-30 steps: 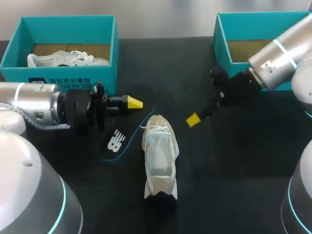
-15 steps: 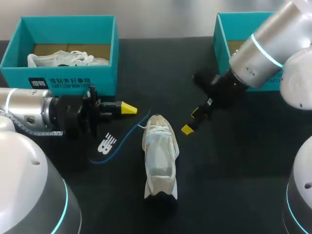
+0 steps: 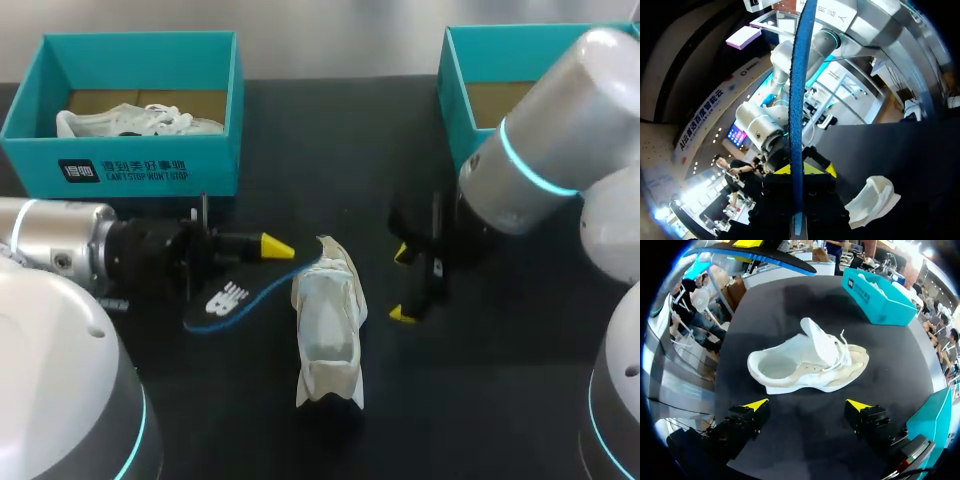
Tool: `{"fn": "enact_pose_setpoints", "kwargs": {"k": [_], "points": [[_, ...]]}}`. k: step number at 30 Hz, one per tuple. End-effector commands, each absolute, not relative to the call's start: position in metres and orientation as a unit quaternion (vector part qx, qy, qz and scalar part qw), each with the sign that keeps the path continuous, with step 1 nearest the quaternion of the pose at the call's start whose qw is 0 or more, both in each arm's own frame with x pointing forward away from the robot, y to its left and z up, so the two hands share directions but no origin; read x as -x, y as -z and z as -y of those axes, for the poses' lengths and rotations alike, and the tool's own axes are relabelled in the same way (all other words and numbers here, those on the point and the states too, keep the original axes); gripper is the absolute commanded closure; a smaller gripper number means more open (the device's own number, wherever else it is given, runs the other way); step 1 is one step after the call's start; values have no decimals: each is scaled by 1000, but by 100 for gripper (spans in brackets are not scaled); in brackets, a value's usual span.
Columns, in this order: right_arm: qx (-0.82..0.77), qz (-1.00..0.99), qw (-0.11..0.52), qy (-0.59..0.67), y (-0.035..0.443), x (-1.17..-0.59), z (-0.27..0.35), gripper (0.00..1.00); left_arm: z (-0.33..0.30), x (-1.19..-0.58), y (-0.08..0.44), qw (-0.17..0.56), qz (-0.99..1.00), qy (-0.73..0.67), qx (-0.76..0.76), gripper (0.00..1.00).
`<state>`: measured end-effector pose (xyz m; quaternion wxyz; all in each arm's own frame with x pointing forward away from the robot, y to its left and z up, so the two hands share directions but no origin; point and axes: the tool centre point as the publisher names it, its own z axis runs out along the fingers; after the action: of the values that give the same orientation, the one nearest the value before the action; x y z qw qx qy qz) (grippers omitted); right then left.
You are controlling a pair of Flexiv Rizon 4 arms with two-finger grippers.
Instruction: Take the shoe out of the shoebox, open the shoe tongue, remove and reinsert the insole, then place the shoe into the shoebox
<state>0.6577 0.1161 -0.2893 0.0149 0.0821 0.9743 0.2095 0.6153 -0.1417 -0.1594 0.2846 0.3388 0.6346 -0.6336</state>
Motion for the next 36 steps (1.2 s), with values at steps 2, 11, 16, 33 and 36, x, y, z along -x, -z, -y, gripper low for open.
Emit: {"fn": "enact_pose_setpoints", "kwargs": {"k": [2,11,16,33,36], "points": [[-87,-982,43,-164,297,-643,-134,0,140,-578,166,287,-658,623,-312,100],[-96,-984,26,-150,317,-625,-137,0,140,-565,176,276,-672,634,-267,100],[-96,-984,26,-150,317,-625,-137,0,140,-565,176,276,-672,634,-267,100],[-61,-986,70,-136,336,-617,-141,0,150,-540,195,269,-645,655,-286,100],[-57,-986,71,-137,340,-618,-143,0,151,-536,202,268,-637,664,-286,100]]}}
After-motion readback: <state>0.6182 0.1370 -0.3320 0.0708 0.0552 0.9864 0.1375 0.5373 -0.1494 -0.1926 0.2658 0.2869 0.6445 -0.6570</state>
